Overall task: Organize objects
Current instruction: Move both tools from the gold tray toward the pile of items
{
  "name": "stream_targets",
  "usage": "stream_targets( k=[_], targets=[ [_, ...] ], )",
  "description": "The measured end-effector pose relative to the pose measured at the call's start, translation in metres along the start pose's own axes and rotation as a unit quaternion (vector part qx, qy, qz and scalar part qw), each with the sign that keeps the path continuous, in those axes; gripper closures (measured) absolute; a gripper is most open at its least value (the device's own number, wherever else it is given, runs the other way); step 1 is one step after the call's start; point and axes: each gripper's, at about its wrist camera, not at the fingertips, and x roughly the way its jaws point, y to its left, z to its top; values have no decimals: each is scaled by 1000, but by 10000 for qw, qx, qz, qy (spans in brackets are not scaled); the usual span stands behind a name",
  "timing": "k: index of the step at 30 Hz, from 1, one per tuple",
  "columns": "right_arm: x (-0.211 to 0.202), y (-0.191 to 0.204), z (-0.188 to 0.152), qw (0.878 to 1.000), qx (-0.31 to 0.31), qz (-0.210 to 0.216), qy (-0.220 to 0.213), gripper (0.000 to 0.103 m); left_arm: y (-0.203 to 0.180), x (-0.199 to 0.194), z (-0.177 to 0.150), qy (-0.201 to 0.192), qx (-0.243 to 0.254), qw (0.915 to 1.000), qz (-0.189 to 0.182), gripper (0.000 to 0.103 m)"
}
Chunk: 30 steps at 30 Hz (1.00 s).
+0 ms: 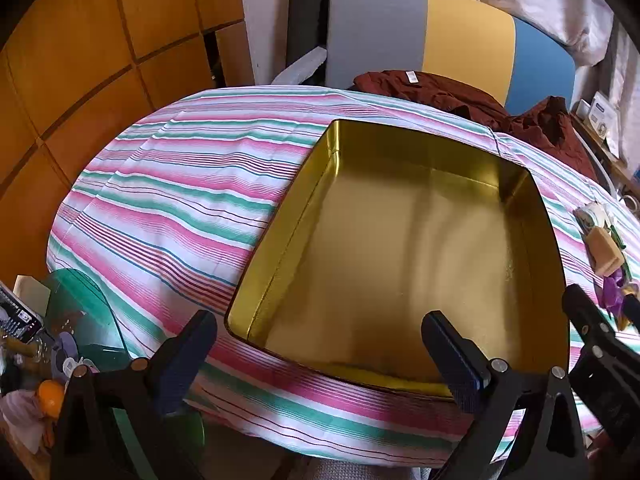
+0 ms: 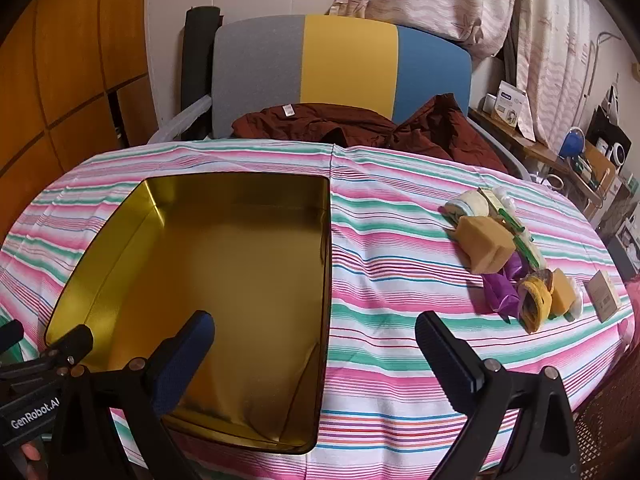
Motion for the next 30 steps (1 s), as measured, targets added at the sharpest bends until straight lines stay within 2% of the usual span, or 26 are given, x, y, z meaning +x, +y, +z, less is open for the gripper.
stream_targets(
  k=[13, 17, 19, 21, 25, 28, 30],
  targets=[
    [-5, -7, -1, 9999, 58, 54, -79, 1, 1, -4, 1, -131, -67, 9999, 41, 0],
    [-10, -21, -2, 9983, 170, 441, -334, 0, 4, 0, -3, 30, -233, 9988, -422, 0],
    [-10, -28, -3, 9976, 141, 545, -396, 0, 5, -4, -7, -81, -316, 9969, -710, 0],
    [-1, -43, -6, 9974, 143, 677, -197, 0, 4, -11, -12, -318, -422, 9939, -965, 0],
    [12, -85, -21, 9980, 445, 445, 92, 0, -9, -24, -17, -516, -286, 9906, -1232, 0],
    [12, -120, -34, 9980, 630, 51, -18, 2, -25, -30, -18, -564, 28, 9909, -1220, 0],
    [11, -148, -42, 9960, 881, -98, -109, 8, -37, -33, -23, -589, 233, 9890, -1337, 0]
  ],
)
